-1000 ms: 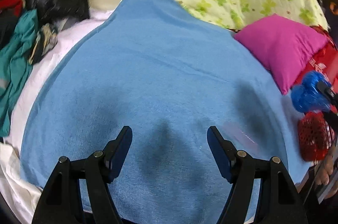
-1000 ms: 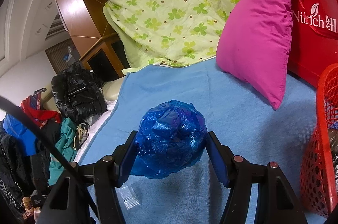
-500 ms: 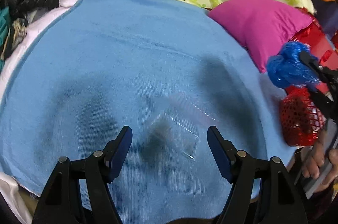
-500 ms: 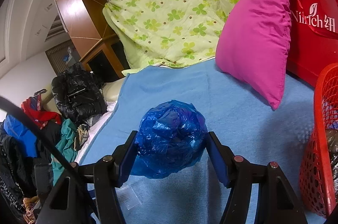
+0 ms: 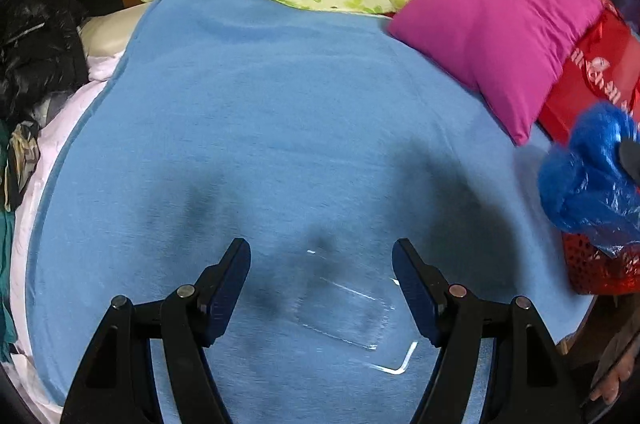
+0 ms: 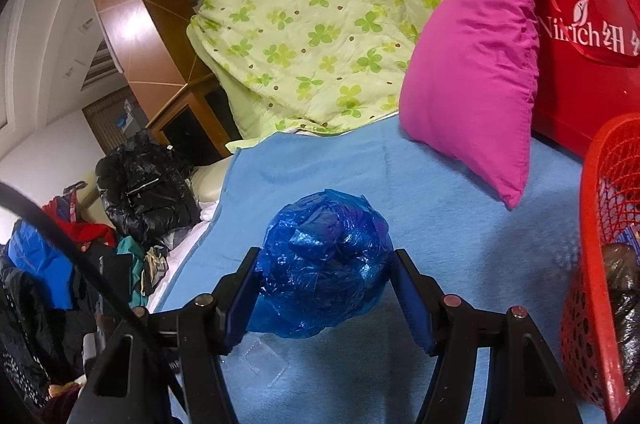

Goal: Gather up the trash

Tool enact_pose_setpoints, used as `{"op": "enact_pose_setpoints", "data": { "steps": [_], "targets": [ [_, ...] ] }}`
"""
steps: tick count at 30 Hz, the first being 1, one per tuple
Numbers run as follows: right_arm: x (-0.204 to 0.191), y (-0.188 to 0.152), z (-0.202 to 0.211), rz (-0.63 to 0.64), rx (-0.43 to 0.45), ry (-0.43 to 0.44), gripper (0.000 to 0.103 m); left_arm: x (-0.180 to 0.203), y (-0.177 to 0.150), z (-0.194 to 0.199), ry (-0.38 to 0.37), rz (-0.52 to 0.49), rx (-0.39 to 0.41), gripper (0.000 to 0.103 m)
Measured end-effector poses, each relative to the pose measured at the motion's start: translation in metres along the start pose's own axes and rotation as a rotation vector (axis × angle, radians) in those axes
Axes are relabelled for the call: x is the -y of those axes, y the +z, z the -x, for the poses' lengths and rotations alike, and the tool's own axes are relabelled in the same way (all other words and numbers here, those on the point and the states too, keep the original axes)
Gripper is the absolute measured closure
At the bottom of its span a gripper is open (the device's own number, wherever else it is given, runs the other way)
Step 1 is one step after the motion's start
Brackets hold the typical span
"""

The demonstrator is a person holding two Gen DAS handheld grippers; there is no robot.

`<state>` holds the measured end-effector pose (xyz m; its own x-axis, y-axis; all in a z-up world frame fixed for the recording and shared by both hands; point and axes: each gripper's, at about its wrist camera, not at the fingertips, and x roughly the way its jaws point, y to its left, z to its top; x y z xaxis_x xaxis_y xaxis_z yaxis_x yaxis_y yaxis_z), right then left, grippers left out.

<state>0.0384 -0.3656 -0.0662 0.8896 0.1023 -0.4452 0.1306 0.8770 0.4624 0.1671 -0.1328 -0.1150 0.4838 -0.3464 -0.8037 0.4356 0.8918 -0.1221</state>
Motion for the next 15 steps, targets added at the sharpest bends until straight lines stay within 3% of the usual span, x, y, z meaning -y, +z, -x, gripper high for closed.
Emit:
{"op": "enact_pose_setpoints", "data": {
  "steps": [5,9,15],
  "targets": [
    [0.011,0.004,0.000,-0.060,-0.007,0.018,0.035,-0.027,-0.005,0.020,-0.051,0.027,0.036,0.029],
    [0.009,0.003,-0.002,-0.063,-0.011,0.013,0.035,-0.027,-0.020,0.021,-0.088,0.053,-0.011,0.029],
    [-0.002,0.000,-0.001,0.007,-0.005,-0.014,0.035,-0.031,-0.056,0.013,-0.180,0.188,-0.092,0.029]
  ]
}}
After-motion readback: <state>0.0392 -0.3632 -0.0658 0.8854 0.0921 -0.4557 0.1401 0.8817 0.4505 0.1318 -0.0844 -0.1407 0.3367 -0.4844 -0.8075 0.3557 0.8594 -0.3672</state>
